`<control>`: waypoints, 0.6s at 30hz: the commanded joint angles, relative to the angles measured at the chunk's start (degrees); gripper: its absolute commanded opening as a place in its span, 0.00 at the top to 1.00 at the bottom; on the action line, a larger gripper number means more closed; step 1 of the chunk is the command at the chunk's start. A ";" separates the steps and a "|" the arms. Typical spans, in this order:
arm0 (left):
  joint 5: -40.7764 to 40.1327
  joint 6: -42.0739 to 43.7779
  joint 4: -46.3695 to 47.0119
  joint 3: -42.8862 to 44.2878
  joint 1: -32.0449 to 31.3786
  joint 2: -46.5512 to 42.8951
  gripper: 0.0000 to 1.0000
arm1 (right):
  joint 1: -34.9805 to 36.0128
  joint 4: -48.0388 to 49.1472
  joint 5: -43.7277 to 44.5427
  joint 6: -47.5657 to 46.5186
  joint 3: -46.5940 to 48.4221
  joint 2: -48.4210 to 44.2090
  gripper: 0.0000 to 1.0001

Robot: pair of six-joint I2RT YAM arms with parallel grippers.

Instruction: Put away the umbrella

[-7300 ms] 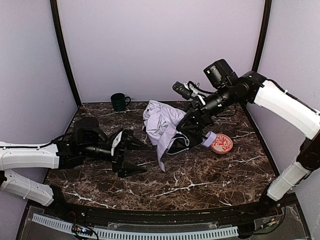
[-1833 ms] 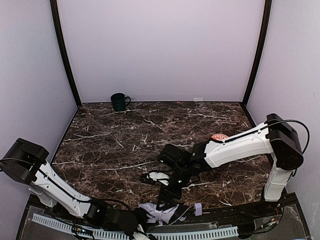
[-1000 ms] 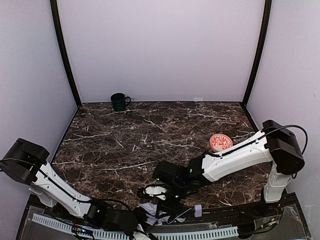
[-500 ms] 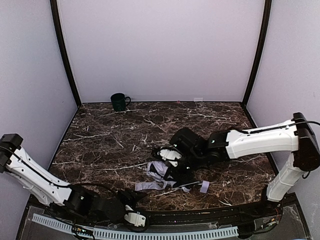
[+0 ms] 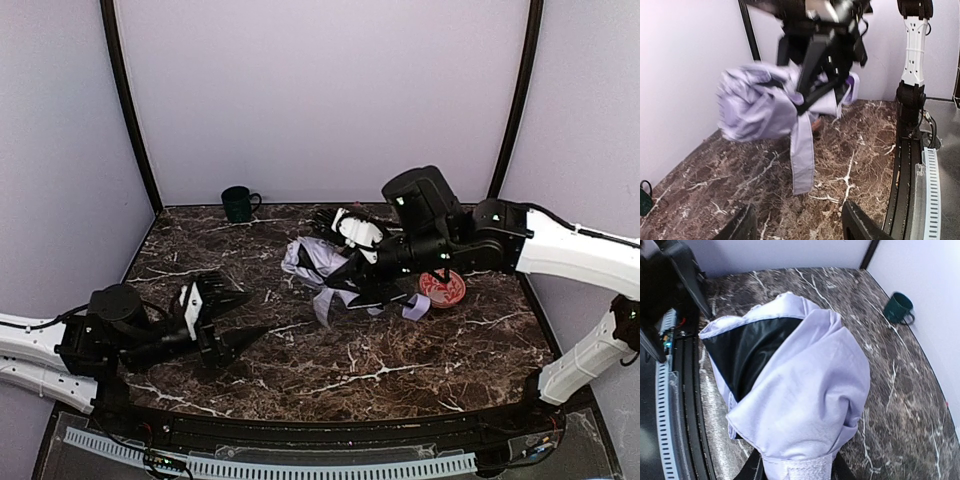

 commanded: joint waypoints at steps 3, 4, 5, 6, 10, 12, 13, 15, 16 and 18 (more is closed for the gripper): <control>15.29 -7.53 1.80 3.02 7.13 6.02 0.27 | 0.34 -9.34 -17.45 -9.34 21.68 5.22 1.00; 19.01 -8.07 5.01 1.18 9.06 4.85 0.21 | 0.35 -10.18 -19.18 -9.70 24.00 6.56 1.00; 22.17 -7.80 8.89 -0.12 10.20 4.48 0.18 | 0.35 -10.75 -20.64 -10.02 26.26 7.48 1.00; 24.30 -6.27 10.70 -0.74 10.52 4.98 0.16 | 0.32 -11.13 -21.65 -10.31 28.01 8.29 1.00; 27.95 -2.33 11.89 1.07 10.61 11.82 0.16 | 0.38 -11.11 -23.49 -10.90 31.29 10.10 1.00; 26.77 -1.31 12.29 2.09 10.57 13.52 0.16 | 0.52 -11.14 -24.74 -11.23 31.70 10.42 1.00; 27.07 -0.59 13.36 2.27 10.57 13.80 0.16 | 0.57 -11.14 -25.14 -11.20 31.76 10.39 1.00; 31.42 1.16 15.09 2.20 10.57 14.06 0.20 | 0.73 -11.28 -25.39 -11.17 31.69 10.32 1.00; 33.63 1.91 15.41 2.36 10.57 14.44 0.22 | 0.84 -11.46 -25.31 -11.19 31.68 10.18 1.00; 34.16 2.43 14.86 3.28 10.58 15.96 0.32 | 0.86 -11.57 -25.33 -11.55 31.53 9.90 1.00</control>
